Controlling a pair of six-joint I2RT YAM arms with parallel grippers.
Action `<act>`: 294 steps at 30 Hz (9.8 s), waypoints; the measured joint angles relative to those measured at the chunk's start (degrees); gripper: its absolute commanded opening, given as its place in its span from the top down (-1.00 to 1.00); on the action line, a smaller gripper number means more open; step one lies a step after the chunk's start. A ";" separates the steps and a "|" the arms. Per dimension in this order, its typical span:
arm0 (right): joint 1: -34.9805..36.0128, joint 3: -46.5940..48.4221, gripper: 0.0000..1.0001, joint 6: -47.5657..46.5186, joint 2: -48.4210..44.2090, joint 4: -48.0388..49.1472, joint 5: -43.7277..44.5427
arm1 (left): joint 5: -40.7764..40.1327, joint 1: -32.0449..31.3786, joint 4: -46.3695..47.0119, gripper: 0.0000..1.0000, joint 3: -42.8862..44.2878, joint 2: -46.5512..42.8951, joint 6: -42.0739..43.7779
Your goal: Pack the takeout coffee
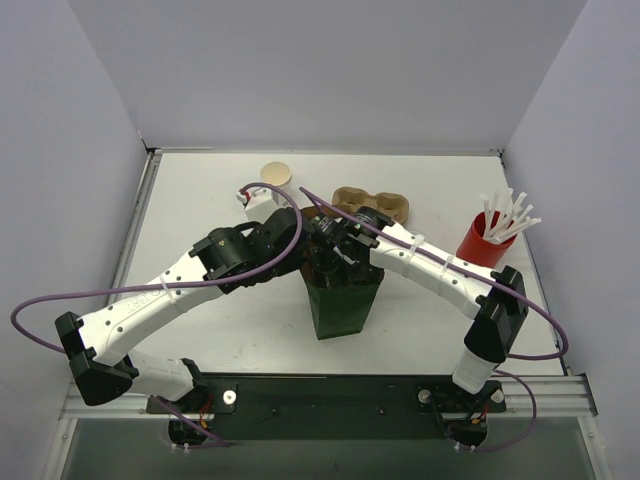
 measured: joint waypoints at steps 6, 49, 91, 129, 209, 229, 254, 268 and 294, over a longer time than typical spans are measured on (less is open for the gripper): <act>0.00 -0.68 0.02 -0.55 0.55 -0.07 -0.94 | -0.04 0.04 0.04 1.00 0.00 0.00 0.00; -0.87 -1.27 0.03 -1.84 2.49 0.85 -1.90 | 0.81 0.26 2.14 1.00 -0.55 0.00 1.51; -1.79 23.67 0.06 -1.27 -4.70 -6.60 4.74 | -3.58 0.31 -4.74 1.00 5.73 5.79 13.99; -10.43 -3.15 0.04 1.03 -28.74 -11.37 -0.70 | -4.72 10.82 -8.22 1.00 9.25 0.17 20.83; -8.04 -29.79 -0.73 -7.30 -24.92 16.65 9.81 | 5.31 12.26 -6.99 1.00 7.69 -6.10 23.43; -8.04 -31.89 -0.58 -7.15 -23.23 18.64 9.79 | 5.31 12.26 -6.82 1.00 7.17 -6.05 23.34; -10.34 -30.08 -0.24 -5.86 -26.08 13.81 9.70 | 5.27 12.26 -6.47 1.00 7.15 -5.38 23.39; -13.09 -9.90 -0.19 -5.84 -31.36 2.69 9.84 | 1.03 12.37 -9.14 1.00 15.54 2.56 32.81; -13.46 14.91 -0.15 -3.93 -23.76 4.09 4.28 | -3.23 6.23 -16.31 1.00 34.93 21.66 38.05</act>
